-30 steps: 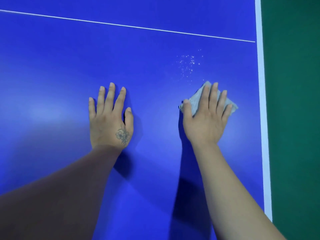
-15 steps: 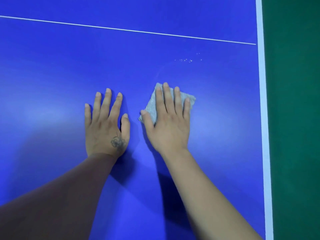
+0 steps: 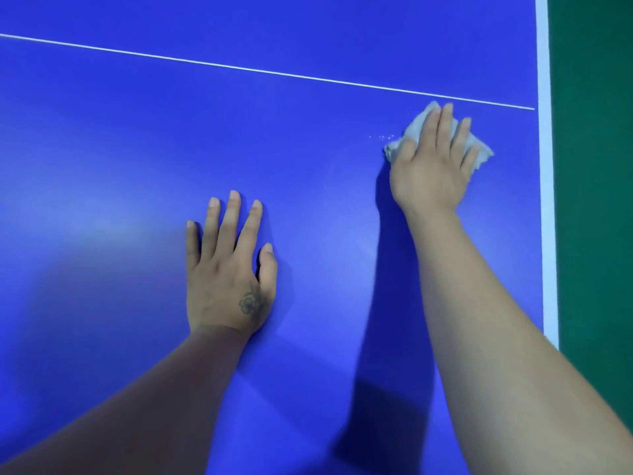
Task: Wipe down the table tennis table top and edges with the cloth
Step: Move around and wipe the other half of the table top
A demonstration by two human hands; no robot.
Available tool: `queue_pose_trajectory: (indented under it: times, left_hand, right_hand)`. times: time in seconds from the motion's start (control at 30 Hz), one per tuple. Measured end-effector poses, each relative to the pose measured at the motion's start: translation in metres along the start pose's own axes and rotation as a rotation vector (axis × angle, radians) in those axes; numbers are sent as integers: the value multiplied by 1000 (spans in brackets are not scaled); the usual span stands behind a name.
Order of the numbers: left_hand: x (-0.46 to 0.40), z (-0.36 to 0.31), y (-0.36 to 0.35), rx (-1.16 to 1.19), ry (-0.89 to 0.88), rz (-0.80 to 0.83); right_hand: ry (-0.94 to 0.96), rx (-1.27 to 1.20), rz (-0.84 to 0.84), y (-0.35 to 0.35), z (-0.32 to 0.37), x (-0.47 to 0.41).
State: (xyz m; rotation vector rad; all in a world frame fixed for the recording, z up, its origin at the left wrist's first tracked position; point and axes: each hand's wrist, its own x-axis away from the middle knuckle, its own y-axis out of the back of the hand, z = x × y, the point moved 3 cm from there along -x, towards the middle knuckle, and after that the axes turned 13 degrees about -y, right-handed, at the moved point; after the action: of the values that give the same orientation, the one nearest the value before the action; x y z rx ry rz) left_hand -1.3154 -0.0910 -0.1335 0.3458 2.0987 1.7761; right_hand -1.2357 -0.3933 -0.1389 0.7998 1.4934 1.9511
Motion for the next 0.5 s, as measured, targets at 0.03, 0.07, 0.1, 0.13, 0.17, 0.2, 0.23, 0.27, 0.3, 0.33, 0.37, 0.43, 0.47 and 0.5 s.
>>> queue_pose_trajectory:
  times: [0.03,0.07,0.1,0.13,0.17,0.2,0.23,0.27,0.3,0.33,0.37,0.43,0.47,0.5]
  left_hand:
    - [0,0,0,-4,-6,-7]
    - [0,0,1,-8,-9,-11]
    - [0,0,1,-12,-11,-14]
    - [0,0,1,-15,-12,-13]
    - [0,-1,1,-18,-13,-10]
    - [0,-1,0,-21,-13,-5]
    - [0,-1,-1,-23,-11,-3]
    - [0,0,-1,-23,-4,-2]
    - [0,1,-2,-22,6,-1]
    - [0,2,-3,-21,14,4]
    - [1,2,-4,-20,21,9]
    - [1,3,-5,-22,26,15]
    - [1,2,-5,-26,26,17]
    - [1,2,-5,-31,25,19]
  right_hand:
    - [16,4,31,0,16,-8]
    - [44,6,63,-1,33,-13]
    - [87,10,88,-4,50,-14]
    - [141,19,106,-7,67,-10]
    - [201,34,116,-10,83,-2]
    - [260,49,117,-14,96,11]
    - [314,59,110,-19,105,27]
    - [359,65,94,-24,111,45]
    - [395,60,72,-28,112,65]
    - [423,43,51,-31,109,84]
    - [445,24,32,-33,102,101]
    - [463,14,20,-33,79,127]
    - [456,21,20,-32,64,135]
    - [438,26,20,-29,48,141]
